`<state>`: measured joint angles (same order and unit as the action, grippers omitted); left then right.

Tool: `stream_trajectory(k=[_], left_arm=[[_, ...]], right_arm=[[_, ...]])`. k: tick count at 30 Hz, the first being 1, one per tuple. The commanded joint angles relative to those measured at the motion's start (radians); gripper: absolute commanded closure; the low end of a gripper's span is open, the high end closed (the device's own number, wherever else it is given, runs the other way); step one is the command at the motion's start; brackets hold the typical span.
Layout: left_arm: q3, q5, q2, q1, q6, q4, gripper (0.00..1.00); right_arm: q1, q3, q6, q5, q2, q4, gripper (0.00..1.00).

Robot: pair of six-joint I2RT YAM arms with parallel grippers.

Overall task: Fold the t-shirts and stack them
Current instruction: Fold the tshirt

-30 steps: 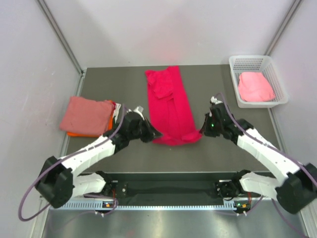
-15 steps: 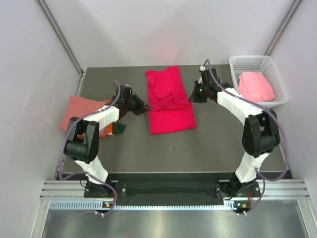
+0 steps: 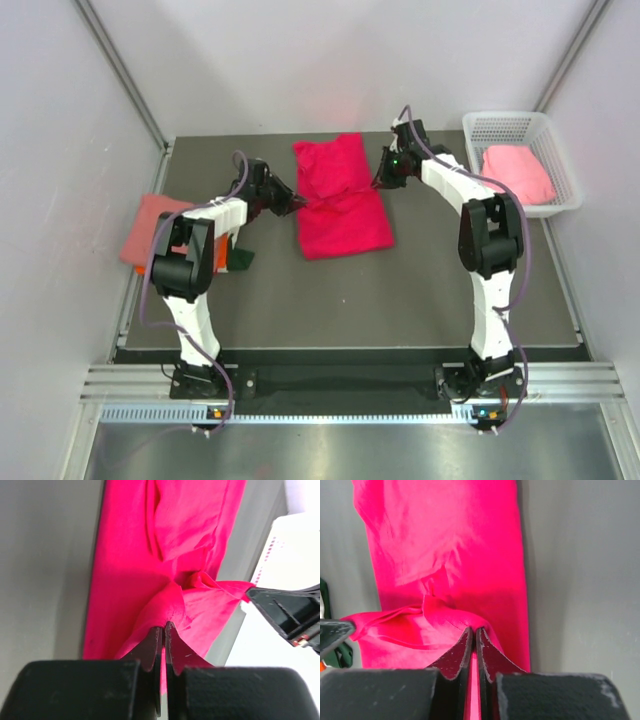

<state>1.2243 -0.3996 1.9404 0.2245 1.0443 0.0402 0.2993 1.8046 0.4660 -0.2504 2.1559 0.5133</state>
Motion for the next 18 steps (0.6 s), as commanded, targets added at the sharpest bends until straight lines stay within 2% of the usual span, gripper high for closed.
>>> stream_trajectory(k=[1, 2, 3, 4, 6, 9, 18], left_arm=[[0.066, -0.007, 0.032, -0.020, -0.018, 0.032, 0.97], [0.081, -0.010, 0.040, -0.020, -0.026, 0.023, 0.83], [0.084, -0.015, 0.045, -0.022, -0.035, 0.015, 0.60], [0.083, -0.010, 0.042, -0.024, -0.038, 0.012, 0.47], [0.058, 0.001, 0.020, -0.028, -0.055, 0.009, 0.29], [0.024, 0.022, -0.049, -0.027, -0.102, -0.014, 0.23], [-0.135, 0.091, -0.291, -0.025, -0.231, -0.143, 0.21]], right_arm=[[-0.022, 0.094, -0.003, -0.033, 0.031, 0.002, 0.97], [-0.023, 0.102, -0.004, -0.041, 0.038, 0.004, 0.76], [-0.022, 0.108, -0.006, -0.044, 0.045, 0.005, 0.57], [-0.023, 0.108, -0.016, -0.043, 0.044, 0.007, 0.45], [-0.023, 0.055, -0.021, -0.038, 0.001, -0.015, 0.31], [-0.029, -0.072, -0.026, -0.026, -0.106, -0.093, 0.28], [-0.046, -0.494, -0.038, -0.032, -0.415, -0.223, 0.31]])
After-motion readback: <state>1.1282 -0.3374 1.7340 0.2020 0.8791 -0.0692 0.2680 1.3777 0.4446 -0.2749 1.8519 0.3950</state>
